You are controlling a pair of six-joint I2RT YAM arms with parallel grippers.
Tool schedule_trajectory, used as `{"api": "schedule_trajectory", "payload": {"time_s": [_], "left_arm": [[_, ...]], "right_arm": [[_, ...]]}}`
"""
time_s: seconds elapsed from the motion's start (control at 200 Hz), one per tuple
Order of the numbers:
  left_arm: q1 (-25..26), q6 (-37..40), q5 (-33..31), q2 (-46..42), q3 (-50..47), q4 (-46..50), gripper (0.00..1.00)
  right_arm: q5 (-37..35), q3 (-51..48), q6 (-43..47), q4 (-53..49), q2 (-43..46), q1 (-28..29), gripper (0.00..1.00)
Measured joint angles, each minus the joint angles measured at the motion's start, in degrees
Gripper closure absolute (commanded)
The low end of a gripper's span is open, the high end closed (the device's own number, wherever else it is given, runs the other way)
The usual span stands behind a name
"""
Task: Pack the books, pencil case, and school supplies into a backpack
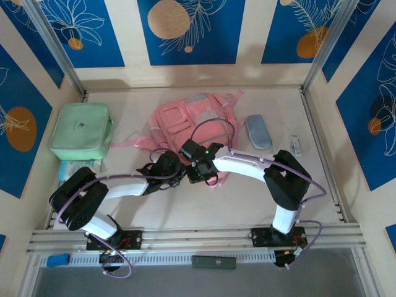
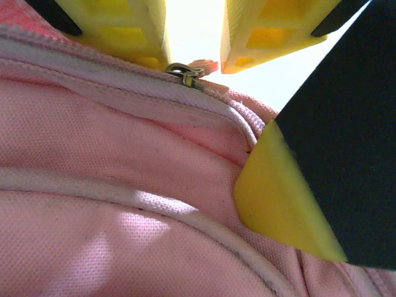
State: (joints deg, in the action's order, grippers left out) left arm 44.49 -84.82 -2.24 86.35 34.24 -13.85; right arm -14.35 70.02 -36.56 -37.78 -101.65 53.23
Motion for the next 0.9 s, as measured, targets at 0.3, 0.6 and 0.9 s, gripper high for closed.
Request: {"api": "schedule_trajectory", "payload": {"time_s": [0.3,0.6,0.9], "left_arm": [[0.00,0.02,-0.42,-0.81,0.00,0.81,1.00],[0.00,0.24,-0.42,-2.21,0.00,1.22,1.00],[0.00,0.24,-0.94,-2.29,0.00,1.55,1.00]], "right_arm": [[-1.53,1.68,-0.20,-0.68,-1.51,0.20,0.77],[-4.83,2.47,-4.07,-3.06,-0.94,1.14,0.66],[-7.87,5.86,-5.95,-6.67,-2.99,1.88,0.67]]}}
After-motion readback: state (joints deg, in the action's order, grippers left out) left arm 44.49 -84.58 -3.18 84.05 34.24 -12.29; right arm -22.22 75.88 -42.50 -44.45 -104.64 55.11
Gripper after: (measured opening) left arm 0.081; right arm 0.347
